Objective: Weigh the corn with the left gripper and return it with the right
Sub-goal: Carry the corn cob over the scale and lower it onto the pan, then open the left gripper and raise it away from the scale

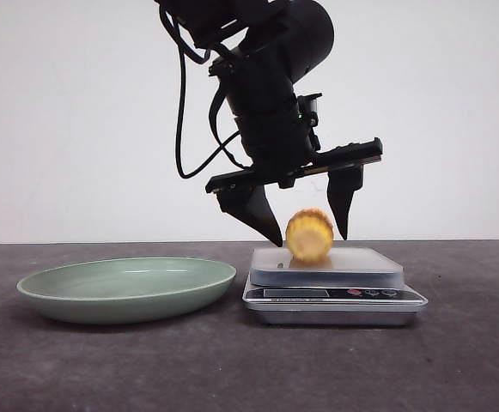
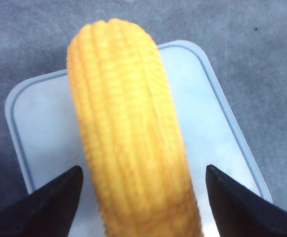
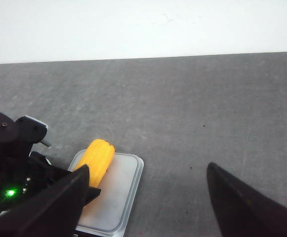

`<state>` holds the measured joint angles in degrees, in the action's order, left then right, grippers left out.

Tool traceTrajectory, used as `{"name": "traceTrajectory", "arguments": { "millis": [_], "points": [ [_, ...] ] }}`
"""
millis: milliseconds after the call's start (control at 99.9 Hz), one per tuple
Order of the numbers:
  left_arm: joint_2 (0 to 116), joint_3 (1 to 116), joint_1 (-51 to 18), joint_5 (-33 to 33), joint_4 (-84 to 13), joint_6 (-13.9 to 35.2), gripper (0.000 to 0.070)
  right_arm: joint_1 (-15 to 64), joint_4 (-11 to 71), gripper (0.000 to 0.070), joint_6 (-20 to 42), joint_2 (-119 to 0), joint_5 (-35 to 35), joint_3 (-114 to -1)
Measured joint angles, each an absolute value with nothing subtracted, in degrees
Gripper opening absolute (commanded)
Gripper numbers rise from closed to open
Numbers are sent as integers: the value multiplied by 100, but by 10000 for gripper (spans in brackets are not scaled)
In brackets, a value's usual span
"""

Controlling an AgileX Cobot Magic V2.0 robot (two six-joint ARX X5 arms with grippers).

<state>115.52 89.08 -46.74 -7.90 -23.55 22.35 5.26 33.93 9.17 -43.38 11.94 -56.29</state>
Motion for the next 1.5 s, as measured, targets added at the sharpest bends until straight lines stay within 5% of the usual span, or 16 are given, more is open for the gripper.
{"name": "traceTrajectory", "arguments": {
  "millis": [350, 750, 1251, 1501],
  "points": [
    [8967, 9236, -4674, -1559, -2617, 1243, 486, 526, 3376, 473, 919, -4338, 1516, -5629],
    [5562, 9207, -4674, -2530, -4539, 744, 479, 930, 3048, 511, 923, -4565, 1520, -5631],
    [3107, 9205, -4580, -2687, -7463, 1942, 482, 2547, 1833, 512, 1253, -6158, 854, -5640],
    [2484, 8639, -4156, -2683, -7738, 2449, 482, 3159, 1341, 513, 1422, -7417, 134, -5642]
  ]
}}
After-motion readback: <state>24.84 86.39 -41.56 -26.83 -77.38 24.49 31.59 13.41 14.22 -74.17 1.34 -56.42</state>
